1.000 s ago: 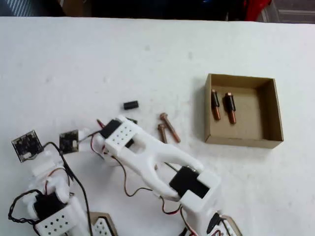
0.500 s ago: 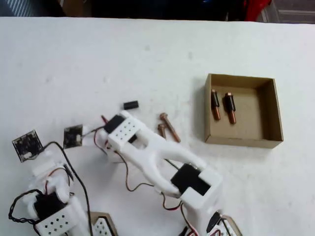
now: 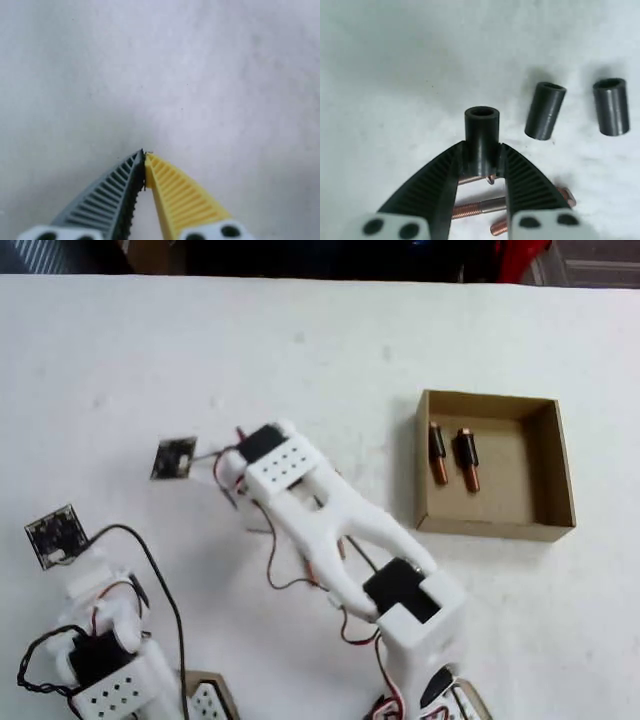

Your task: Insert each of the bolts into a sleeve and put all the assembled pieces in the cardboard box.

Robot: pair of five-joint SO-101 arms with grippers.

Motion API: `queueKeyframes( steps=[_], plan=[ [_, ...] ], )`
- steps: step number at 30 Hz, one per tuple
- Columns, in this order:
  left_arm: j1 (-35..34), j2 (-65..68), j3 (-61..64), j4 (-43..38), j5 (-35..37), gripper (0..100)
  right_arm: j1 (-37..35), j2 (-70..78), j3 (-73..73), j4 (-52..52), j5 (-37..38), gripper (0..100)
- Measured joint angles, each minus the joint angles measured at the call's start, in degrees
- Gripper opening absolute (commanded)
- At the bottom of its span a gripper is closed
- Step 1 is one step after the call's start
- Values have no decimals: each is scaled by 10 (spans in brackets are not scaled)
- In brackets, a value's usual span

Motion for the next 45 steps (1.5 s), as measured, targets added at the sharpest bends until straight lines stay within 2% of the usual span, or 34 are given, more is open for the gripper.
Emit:
queueKeyframes(
  steps=[5,15,21,29,36,45],
  plan=[
    [0,0,0,0,0,23,34,1,-60,47,-54,49],
    [0,0,0,0,0,23,94,-14,-155,171,-83,52],
    [0,0,0,0,0,23,98,-99,-142,189,-83,52],
    [0,0,0,0,0,23,103,-236,-15,186,-81,52],
    [0,0,0,0,0,23,179,-286,132,83,-81,52],
    [0,0,0,0,0,23,242,-287,307,-128,-86,49]
  ],
)
